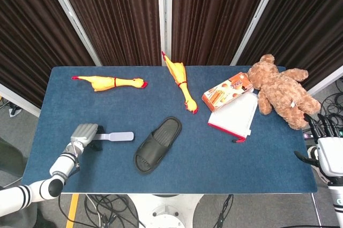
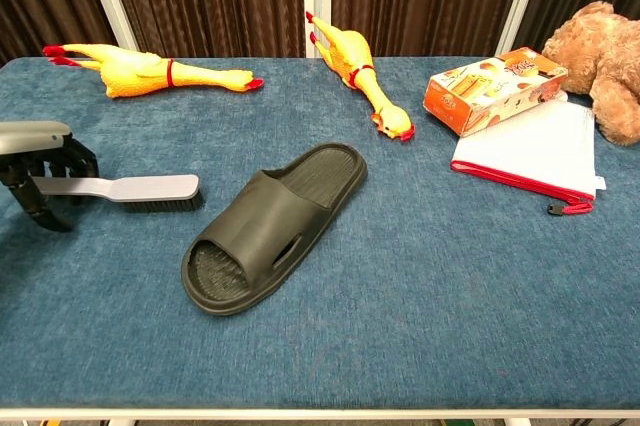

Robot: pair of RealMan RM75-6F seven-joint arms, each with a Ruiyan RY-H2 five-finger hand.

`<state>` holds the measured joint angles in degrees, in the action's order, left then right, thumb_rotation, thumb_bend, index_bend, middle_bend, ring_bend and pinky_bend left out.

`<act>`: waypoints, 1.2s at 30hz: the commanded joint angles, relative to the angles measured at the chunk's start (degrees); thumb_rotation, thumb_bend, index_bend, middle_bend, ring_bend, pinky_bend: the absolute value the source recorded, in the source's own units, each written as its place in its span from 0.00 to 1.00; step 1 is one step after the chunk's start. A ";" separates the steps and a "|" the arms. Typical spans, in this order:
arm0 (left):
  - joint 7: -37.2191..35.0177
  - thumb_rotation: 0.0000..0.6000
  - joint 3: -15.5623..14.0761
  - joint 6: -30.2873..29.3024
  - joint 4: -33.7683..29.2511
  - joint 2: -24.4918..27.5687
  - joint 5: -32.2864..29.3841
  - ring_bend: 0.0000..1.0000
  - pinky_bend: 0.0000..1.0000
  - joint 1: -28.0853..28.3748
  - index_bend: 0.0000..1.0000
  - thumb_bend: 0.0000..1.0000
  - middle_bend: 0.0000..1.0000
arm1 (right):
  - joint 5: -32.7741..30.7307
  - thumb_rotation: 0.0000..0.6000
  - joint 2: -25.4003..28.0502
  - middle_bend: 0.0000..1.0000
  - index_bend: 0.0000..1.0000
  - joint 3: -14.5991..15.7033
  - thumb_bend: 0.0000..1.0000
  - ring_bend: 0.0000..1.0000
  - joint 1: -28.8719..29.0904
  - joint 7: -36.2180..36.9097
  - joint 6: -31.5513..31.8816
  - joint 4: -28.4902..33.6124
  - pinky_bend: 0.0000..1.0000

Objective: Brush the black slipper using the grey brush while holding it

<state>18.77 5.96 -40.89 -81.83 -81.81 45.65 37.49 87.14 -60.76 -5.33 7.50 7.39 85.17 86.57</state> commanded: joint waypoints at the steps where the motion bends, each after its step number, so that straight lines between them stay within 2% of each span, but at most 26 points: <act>1: -0.28 1.00 -0.37 0.19 -0.20 -0.25 0.06 0.49 0.51 0.34 0.52 0.21 0.59 | 0.04 1.00 -0.04 0.18 0.04 0.00 0.00 0.03 0.04 -0.02 -0.06 -0.05 0.08; 10: 0.31 1.00 -1.94 -0.39 -0.84 -1.26 0.22 0.56 0.56 1.66 0.57 0.23 0.65 | -0.27 1.00 0.05 0.18 0.04 0.02 0.00 0.03 -0.12 -0.18 -0.15 0.29 0.08; 17: 0.13 1.00 -2.63 -1.49 -0.33 -2.69 0.57 0.71 0.73 2.14 0.70 0.27 0.80 | -0.46 1.00 -0.12 0.18 0.04 0.09 0.00 0.03 -0.35 0.03 -0.12 0.25 0.08; 20: -0.55 1.00 -2.59 -2.42 0.24 -3.32 1.40 0.74 0.83 1.92 0.75 0.26 0.85 | -0.47 1.00 -0.15 0.18 0.04 0.10 0.00 0.03 -0.38 0.20 -0.15 0.23 0.08; 24: -2.00 1.00 -2.25 -3.78 0.61 -3.62 2.72 0.77 0.89 1.35 0.81 0.23 0.88 | -0.47 1.00 -0.33 0.18 0.04 0.18 0.00 0.03 -0.53 0.46 -0.05 -0.04 0.08; 27: -4.26 1.00 -1.35 -6.11 0.90 -4.21 4.65 0.82 0.94 0.33 0.91 0.22 0.93 | -0.58 1.00 -0.41 0.18 0.04 0.17 0.00 0.03 -0.61 0.68 -0.05 -0.22 0.08; 30: -8.79 1.00 0.68 -10.66 1.99 -6.13 7.70 0.92 1.00 -1.51 1.00 0.22 1.00 | -0.45 1.00 -0.47 0.18 0.04 0.18 0.00 0.03 -0.65 0.77 0.08 -0.28 0.08; 32: -13.36 1.00 2.19 -13.41 2.76 -7.37 10.40 0.96 1.00 -2.81 1.00 0.23 1.00 | -0.37 1.00 -0.44 0.18 0.04 0.20 0.00 0.03 -0.68 0.75 0.12 -0.27 0.08; 36: -20.55 1.00 2.98 -17.44 4.01 -8.20 17.09 1.00 1.00 -4.56 1.00 0.30 1.00 | 0.10 1.00 -0.19 0.18 0.04 0.43 0.00 0.03 -0.42 0.42 -0.35 0.08 0.08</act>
<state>3.66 7.56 -54.38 -79.18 -88.63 57.52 34.92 87.11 -61.02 -4.98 6.98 7.91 84.95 86.55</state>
